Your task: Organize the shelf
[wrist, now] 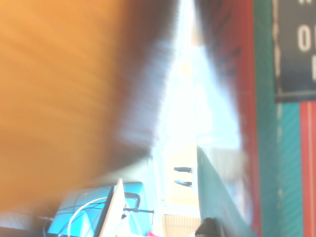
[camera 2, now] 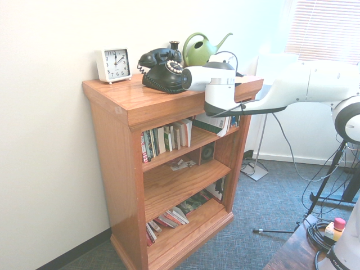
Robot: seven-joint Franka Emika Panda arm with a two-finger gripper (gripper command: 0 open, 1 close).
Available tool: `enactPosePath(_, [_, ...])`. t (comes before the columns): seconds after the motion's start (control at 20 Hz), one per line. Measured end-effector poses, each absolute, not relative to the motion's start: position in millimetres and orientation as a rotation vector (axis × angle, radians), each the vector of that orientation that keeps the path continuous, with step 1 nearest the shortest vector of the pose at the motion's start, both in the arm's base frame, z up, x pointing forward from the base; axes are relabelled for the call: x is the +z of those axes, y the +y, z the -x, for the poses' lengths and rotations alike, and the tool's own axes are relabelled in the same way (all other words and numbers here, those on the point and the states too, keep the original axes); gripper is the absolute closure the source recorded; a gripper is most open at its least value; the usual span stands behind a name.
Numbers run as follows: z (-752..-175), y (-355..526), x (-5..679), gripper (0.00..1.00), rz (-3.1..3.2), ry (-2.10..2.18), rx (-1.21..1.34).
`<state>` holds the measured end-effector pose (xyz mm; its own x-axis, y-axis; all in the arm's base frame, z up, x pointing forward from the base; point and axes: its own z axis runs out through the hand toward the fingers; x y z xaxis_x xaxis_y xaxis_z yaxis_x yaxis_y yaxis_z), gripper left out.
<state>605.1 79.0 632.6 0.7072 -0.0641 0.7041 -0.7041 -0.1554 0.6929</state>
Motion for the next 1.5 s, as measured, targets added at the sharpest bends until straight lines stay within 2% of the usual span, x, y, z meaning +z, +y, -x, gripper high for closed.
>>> enactPosePath(0.3, [-555.8,77.8,666.3,1.00,-1.747,-0.748,0.657])
enactPosePath(0.7, [-448.4,73.0,677.6,1.00,-1.957,-0.926,0.713])
enactPosePath(1.15, [-346.8,64.1,632.1,1.00,-2.206,-1.033,0.856])
enactPosePath(1.5, [-331.4,61.3,593.9,1.00,-2.358,-1.062,0.908])
